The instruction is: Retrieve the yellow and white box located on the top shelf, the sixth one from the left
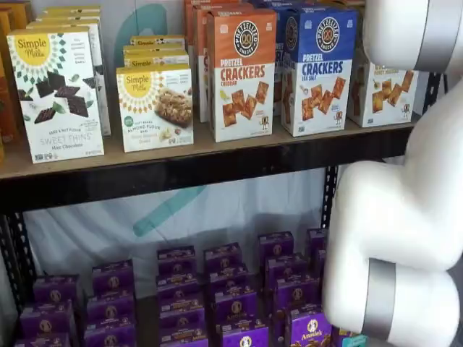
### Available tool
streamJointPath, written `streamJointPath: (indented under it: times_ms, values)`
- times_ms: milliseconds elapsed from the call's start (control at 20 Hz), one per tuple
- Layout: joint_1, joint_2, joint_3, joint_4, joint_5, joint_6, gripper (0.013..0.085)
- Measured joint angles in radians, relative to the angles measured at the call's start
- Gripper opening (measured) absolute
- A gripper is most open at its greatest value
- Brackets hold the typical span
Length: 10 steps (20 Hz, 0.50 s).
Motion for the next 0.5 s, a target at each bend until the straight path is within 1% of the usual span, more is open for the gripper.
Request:
streamJointPath:
  times_ms: [250, 500]
  values:
    - [0.014, -0.004, 0.015, -0.025, -0.002, 0.007, 0.0850]
    - [0.017, -0.007, 0.014, -0.034, 0.013, 0.010, 0.0850]
